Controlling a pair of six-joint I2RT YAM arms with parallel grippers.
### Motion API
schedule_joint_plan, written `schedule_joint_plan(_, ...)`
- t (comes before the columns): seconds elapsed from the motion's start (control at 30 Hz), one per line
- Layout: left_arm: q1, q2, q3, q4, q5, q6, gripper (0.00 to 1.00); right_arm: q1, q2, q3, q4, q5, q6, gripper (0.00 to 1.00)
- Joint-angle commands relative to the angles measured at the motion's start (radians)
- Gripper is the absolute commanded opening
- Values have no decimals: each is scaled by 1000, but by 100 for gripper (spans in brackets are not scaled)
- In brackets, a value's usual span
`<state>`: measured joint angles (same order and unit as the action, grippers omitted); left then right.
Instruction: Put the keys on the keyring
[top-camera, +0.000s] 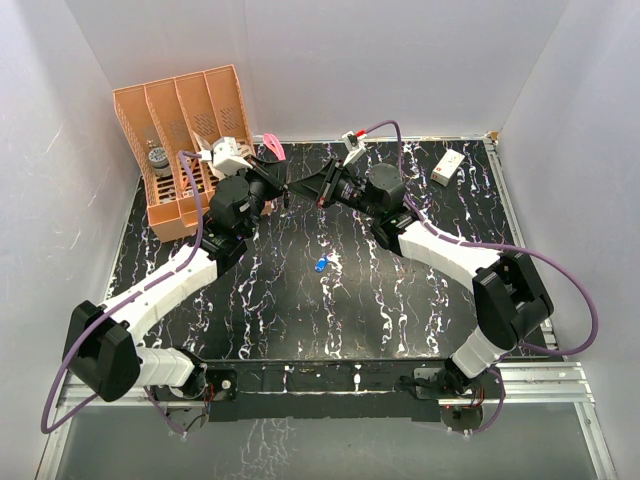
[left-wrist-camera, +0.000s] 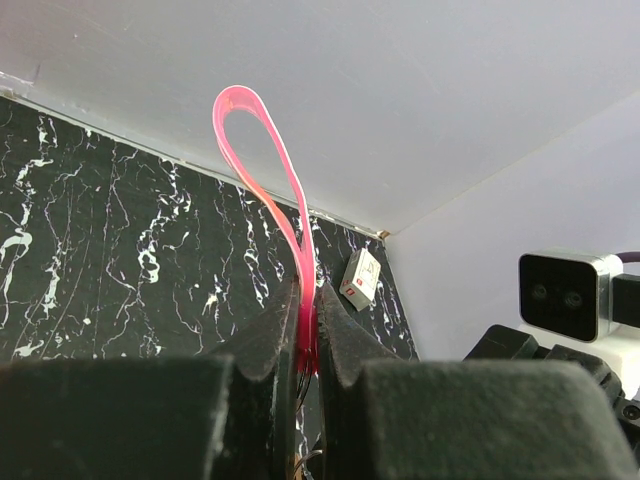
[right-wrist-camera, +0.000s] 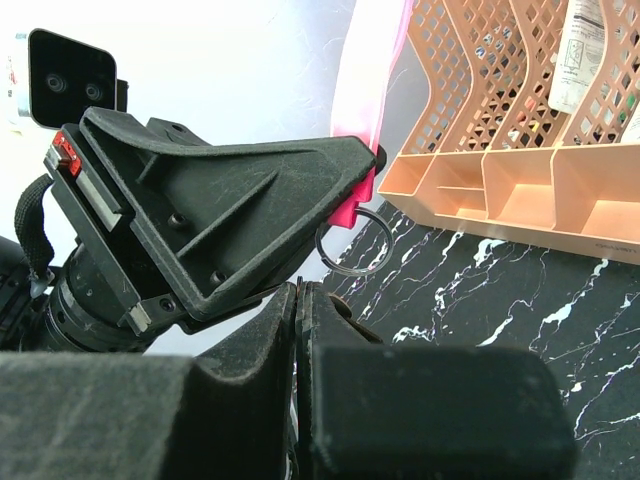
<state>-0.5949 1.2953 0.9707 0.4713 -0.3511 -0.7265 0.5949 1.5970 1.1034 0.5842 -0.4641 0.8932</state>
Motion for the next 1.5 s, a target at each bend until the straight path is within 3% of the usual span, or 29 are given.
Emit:
schedule_joint_plan(0.0, -6, -49, 1, 36, 1, -1, 0, 5, -7, 53, 36, 22, 3, 0)
schedule_joint_plan(1.47, -6, -64, -13, 28, 21, 28, 0, 5, -5, 86, 5, 35, -10, 0)
